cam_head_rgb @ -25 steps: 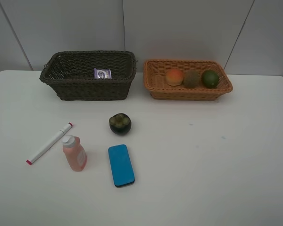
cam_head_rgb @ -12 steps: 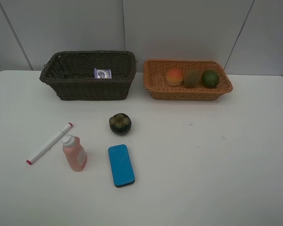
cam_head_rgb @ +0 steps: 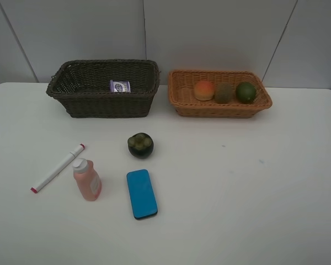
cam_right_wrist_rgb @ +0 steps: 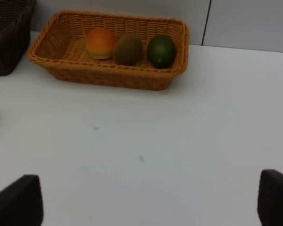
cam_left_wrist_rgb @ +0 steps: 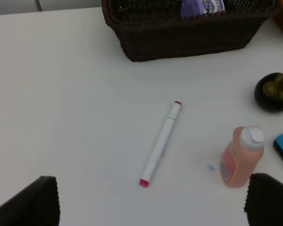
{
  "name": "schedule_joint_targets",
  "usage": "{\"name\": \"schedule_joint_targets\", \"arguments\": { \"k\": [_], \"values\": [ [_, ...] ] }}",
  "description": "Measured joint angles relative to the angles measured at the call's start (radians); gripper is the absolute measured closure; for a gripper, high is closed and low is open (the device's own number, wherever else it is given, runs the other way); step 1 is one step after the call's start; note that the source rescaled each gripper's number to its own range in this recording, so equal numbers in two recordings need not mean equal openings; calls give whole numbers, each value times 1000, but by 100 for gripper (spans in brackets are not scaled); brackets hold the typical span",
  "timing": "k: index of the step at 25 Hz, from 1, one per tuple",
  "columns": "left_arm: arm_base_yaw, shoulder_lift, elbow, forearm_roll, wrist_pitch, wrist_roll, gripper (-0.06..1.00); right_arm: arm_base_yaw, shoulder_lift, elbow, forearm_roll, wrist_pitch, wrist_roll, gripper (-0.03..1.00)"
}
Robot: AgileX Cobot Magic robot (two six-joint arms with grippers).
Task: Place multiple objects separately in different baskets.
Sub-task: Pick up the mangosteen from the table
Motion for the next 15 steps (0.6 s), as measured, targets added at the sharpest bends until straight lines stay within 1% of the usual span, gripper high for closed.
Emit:
{"name": "schedule_joint_targets", "arguments": {
  "k": [3, 11, 13, 15],
  "values": [
    [0, 107, -40, -36, -28, 45, -6, 0, 0, 0, 1, 0, 0, -3],
    [-2, 412, -151, -139, -134, 211, -6, 0, 0, 0, 1, 0, 0, -3],
    [-27, 491, -173, -149, -165, 247, -6, 0, 0, 0, 1, 0, 0, -3],
    [-73, 579, -197, -150, -196, 270, -6, 0, 0, 0, 1, 0, 0, -3]
  ]
}}
